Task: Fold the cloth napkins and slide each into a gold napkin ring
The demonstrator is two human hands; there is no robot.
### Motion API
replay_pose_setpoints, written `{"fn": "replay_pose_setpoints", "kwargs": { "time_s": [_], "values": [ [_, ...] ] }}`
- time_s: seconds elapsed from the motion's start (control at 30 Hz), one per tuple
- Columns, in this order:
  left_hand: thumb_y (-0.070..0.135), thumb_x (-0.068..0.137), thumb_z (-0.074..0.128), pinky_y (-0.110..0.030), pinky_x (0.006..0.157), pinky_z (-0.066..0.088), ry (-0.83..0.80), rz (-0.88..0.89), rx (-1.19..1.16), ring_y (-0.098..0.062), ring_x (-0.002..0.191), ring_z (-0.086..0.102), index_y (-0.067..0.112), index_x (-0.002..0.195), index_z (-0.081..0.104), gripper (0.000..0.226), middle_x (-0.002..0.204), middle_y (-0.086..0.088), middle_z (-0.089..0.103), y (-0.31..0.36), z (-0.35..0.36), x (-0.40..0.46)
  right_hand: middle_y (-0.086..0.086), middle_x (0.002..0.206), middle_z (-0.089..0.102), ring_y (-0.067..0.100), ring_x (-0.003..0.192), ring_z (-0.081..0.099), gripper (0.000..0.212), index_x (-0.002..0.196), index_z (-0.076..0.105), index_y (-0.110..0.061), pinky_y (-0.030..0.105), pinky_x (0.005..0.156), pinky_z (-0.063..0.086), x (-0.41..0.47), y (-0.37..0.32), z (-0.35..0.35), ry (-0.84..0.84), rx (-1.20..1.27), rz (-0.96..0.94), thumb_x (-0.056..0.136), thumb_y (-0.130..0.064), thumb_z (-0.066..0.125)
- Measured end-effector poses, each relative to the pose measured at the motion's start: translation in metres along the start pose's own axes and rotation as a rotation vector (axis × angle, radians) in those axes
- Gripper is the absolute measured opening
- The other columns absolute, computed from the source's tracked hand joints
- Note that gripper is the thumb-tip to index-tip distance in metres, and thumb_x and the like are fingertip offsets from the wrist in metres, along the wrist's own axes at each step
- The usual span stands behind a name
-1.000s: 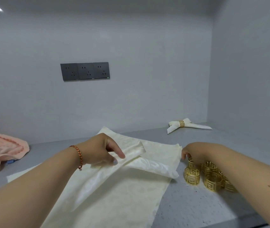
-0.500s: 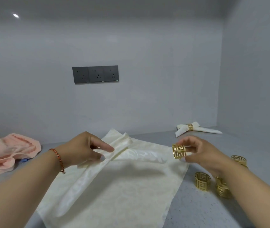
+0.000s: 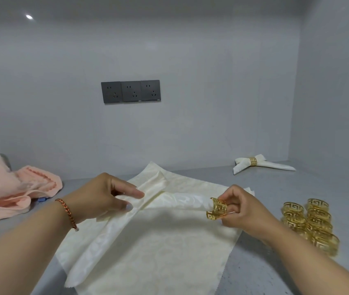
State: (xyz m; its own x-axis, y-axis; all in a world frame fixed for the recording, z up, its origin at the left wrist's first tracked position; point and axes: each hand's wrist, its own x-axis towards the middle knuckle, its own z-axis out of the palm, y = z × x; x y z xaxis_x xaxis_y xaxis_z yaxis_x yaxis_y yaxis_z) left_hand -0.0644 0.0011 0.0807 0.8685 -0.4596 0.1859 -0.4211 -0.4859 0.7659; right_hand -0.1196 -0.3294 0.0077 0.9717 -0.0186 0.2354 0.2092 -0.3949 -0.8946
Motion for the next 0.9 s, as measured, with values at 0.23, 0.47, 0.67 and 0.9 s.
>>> {"fn": "replay_pose_setpoints", "kwargs": {
  "time_s": [0.23, 0.47, 0.67, 0.9],
  "values": [
    [-0.009, 0.072, 0.077, -0.012, 0.083, 0.051, -0.042, 0.033, 0.010, -0.002, 0.099, 0.068, 0.028, 0.082, 0.081, 0.039, 0.101, 0.013, 0.074, 0.002, 0.004, -0.002, -0.005, 0.086, 0.068, 0.002, 0.073, 0.064, 0.043, 0.095, 0.055, -0.014, 0.026, 0.072, 0.056, 0.000, -0.012, 0.002, -0.001, -0.139, -0.044, 0.065, -0.001, 0.083],
    [-0.005, 0.073, 0.078, -0.042, 0.096, 0.050, -0.073, 0.054, 0.059, -0.008, 0.101, 0.068, 0.030, 0.086, 0.080, 0.037, 0.103, 0.014, 0.073, 0.006, 0.014, -0.002, -0.014, 0.094, 0.068, -0.009, 0.091, 0.059, 0.043, 0.093, 0.055, -0.023, 0.019, 0.085, 0.050, 0.001, -0.029, 0.009, -0.058, -0.328, -0.146, 0.064, -0.018, 0.087],
    [-0.004, 0.073, 0.079, -0.043, 0.097, 0.050, -0.083, 0.073, 0.062, -0.006, 0.102, 0.067, 0.032, 0.086, 0.080, 0.038, 0.105, 0.014, 0.073, 0.005, 0.018, -0.003, -0.017, 0.096, 0.064, -0.005, 0.095, 0.058, 0.044, 0.090, 0.049, -0.032, 0.024, 0.081, 0.051, 0.006, -0.036, 0.010, -0.032, -0.561, -0.175, 0.064, -0.031, 0.085],
    [0.012, 0.068, 0.080, -0.064, 0.088, 0.047, -0.102, 0.096, 0.031, -0.034, 0.104, 0.065, 0.031, 0.090, 0.079, 0.029, 0.106, 0.005, 0.073, 0.004, 0.015, -0.008, -0.022, 0.101, 0.063, -0.003, 0.089, 0.059, 0.044, 0.090, 0.048, -0.034, 0.023, 0.077, 0.051, 0.006, -0.042, 0.010, -0.039, -0.609, -0.208, 0.065, -0.029, 0.084]
  ]
}}
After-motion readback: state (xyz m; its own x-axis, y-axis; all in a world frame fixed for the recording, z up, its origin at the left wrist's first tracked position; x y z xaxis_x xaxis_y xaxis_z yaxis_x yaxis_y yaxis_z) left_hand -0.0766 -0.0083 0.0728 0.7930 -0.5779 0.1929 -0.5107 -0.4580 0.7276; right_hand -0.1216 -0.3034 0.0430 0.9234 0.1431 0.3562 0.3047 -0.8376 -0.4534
